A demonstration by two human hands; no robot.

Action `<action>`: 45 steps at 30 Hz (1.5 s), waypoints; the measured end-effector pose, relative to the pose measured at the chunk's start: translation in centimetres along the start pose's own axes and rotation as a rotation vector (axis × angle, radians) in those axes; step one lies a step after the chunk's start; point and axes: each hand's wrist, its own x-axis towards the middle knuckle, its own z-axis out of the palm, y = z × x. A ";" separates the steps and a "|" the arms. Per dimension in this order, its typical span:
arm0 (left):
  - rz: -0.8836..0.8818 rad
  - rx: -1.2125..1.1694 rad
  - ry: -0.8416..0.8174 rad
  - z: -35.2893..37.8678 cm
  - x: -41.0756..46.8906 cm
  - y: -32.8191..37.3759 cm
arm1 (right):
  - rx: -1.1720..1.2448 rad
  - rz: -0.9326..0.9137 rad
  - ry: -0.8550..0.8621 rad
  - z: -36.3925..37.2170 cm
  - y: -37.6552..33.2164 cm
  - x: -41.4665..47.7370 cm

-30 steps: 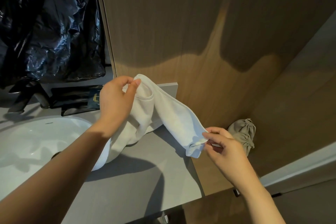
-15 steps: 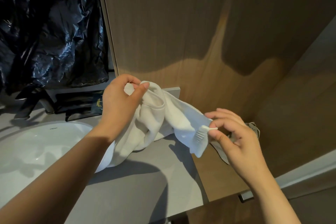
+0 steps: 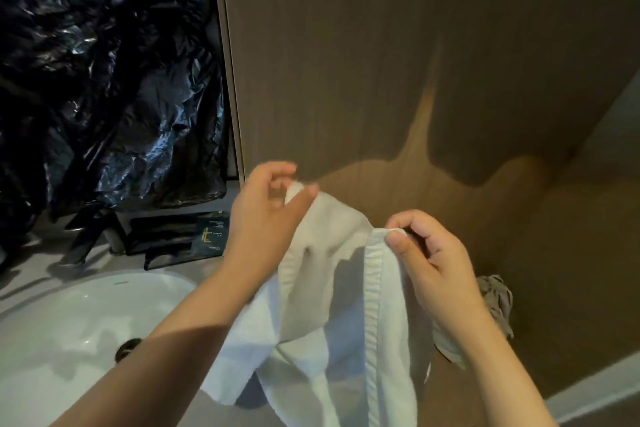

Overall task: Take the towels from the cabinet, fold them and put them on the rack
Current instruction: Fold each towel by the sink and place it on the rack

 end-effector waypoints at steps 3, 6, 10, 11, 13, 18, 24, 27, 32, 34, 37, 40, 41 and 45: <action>-0.381 -0.032 -0.174 -0.7 -2.1 -3.5 | 0.024 0.045 0.024 0.9 1.4 -0.9; -0.600 -0.243 -0.305 -1.8 -3.8 -5.3 | 0.006 0.050 0.014 1.6 1.7 -1.1; -0.720 -0.556 -0.372 -3.4 -4.5 -5.3 | -0.002 0.026 0.004 2.3 0.7 -0.5; -0.703 -0.571 -0.363 -3.7 -4.6 -5.1 | -0.003 0.014 0.009 2.4 0.3 -0.3; -0.627 -0.549 -0.308 -4.0 -4.7 -4.5 | -0.003 -0.008 -0.006 2.7 -0.6 0.0; -0.421 -0.449 -0.149 -4.0 -5.0 -3.1 | 0.049 -0.055 -0.127 4.8 -3.2 0.5; -0.315 -0.474 -0.133 -4.1 -6.0 -2.7 | 0.078 0.018 -0.138 6.9 -3.1 0.2; -0.304 -0.484 -0.126 -3.9 -6.3 -2.8 | 0.075 0.037 -0.109 7.4 -2.8 0.2; -0.247 -0.416 -0.124 -3.1 -6.9 -2.9 | 0.058 0.054 -0.068 7.6 -2.8 0.1; -0.246 -0.410 -0.143 -3.1 -6.9 -3.0 | 0.071 0.070 -0.064 7.7 -2.7 0.1; -0.283 -0.450 -0.183 -3.1 -7.0 -3.0 | 0.078 0.086 -0.051 7.8 -2.5 0.0; -0.311 -0.476 -0.220 -3.1 -7.0 -3.0 | 0.087 0.092 -0.030 7.9 -2.3 -0.1; -0.316 -0.477 -0.227 -3.1 -7.1 -3.0 | 0.086 0.092 -0.029 7.9 -2.2 -0.1; -0.264 -0.453 -0.192 -3.0 -7.1 -3.0 | 0.085 0.086 -0.034 8.0 -2.0 -0.1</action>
